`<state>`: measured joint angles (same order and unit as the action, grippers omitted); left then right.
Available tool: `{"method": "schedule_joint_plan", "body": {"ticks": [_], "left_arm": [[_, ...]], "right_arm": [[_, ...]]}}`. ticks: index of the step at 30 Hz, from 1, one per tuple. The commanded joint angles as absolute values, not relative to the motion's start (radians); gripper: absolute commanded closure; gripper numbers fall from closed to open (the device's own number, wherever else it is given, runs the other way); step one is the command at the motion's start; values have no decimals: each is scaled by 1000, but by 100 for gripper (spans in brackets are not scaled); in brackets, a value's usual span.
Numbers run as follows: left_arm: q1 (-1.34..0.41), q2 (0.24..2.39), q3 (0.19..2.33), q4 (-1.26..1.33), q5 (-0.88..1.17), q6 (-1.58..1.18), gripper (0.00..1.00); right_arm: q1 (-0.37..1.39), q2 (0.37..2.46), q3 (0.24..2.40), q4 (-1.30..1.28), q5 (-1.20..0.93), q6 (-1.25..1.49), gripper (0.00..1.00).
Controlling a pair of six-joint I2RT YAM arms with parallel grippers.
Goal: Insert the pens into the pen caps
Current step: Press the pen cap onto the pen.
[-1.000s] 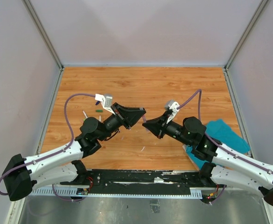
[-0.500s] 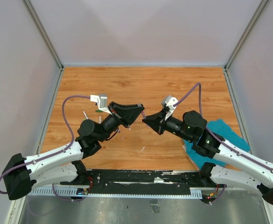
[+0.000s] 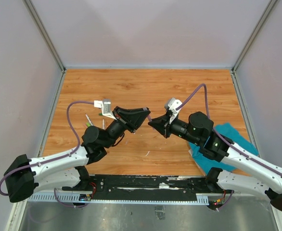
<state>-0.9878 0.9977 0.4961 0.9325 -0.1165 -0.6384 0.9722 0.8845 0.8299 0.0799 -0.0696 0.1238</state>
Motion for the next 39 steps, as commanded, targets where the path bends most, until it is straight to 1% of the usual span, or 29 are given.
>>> {"method": "schedule_joint_plan", "body": {"ticks": [1, 14, 27, 39], "left_arm": [[-1104, 1049, 425, 716, 167, -732, 99], [-1154, 1100, 397, 755, 174, -758, 99], [-1192, 1149, 388, 725, 177, -745, 100], [-1220, 1190, 399, 719, 154, -729, 100]], "right_arm": [[920, 873, 968, 446, 126, 37, 100], [917, 869, 1013, 445, 148, -17, 100], [917, 850, 1060, 425, 166, -65, 99], [917, 832, 1079, 386, 126, -30, 99]]}}
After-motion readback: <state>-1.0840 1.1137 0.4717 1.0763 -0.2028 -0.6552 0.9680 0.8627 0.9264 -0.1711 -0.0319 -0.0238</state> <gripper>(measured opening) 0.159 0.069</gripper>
